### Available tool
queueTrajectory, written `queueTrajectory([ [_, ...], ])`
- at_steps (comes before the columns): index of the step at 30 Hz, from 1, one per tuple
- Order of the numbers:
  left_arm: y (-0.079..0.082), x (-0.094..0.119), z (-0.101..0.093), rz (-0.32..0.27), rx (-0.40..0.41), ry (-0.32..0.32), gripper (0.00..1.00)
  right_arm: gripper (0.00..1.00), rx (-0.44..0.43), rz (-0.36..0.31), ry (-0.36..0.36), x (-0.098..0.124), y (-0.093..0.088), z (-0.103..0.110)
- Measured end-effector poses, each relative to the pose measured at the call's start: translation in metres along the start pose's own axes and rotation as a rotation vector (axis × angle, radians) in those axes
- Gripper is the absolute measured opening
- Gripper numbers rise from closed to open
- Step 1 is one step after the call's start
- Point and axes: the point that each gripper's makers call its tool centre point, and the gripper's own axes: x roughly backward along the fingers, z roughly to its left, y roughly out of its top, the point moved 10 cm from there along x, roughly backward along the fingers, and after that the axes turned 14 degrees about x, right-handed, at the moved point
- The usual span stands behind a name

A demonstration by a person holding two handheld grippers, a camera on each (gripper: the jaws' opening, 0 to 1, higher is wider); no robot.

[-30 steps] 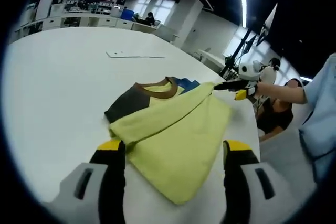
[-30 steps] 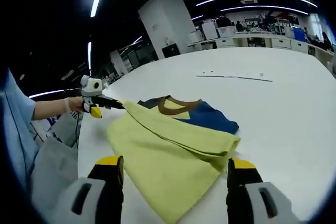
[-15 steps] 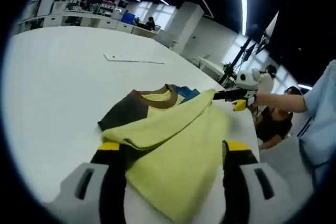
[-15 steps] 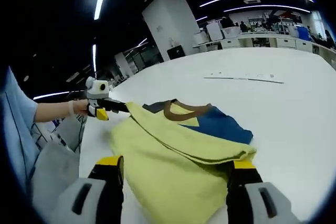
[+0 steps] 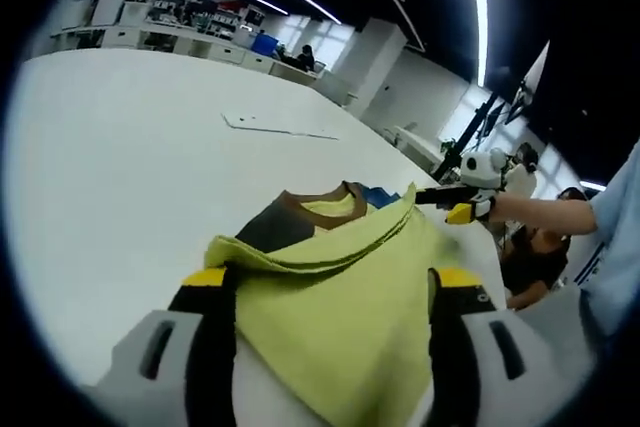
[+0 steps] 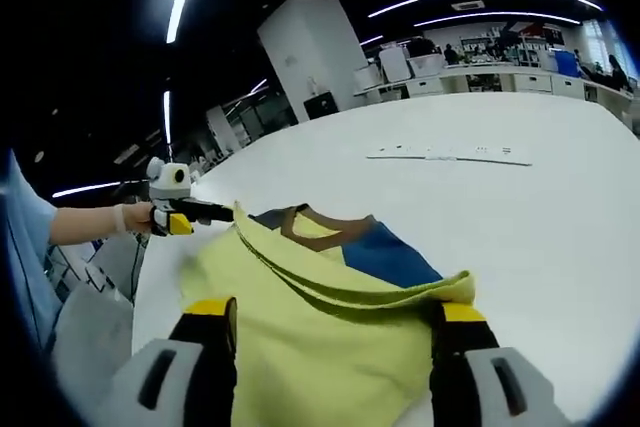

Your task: Fold the garment on the visible template until the final outline fits inside the template.

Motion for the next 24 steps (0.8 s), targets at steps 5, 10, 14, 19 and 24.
queueTrajectory([
  [5, 0.003, 0.001, 0.003, -0.019, 0.008, 0.008, 0.79, 0.79, -0.005, 0.004, -0.01, 0.0, -0.001, -0.002],
  [10, 0.002, 0.001, 0.003, -0.01, 0.002, 0.012, 0.79, 0.8, -0.003, 0.005, -0.012, 0.001, -0.001, -0.002],
  [14, 0.002, 0.004, 0.001, -0.009, -0.002, 0.01, 0.78, 0.8, 0.005, 0.01, -0.011, 0.004, 0.0, -0.001],
  [19, 0.002, 0.011, -0.003, -0.01, -0.018, 0.012, 0.76, 0.8, 0.034, 0.015, -0.013, 0.012, 0.002, 0.005],
  [24, -0.004, 0.023, -0.012, -0.002, -0.046, 0.014, 0.76, 0.8, 0.048, 0.022, -0.016, 0.021, 0.0, 0.01],
])
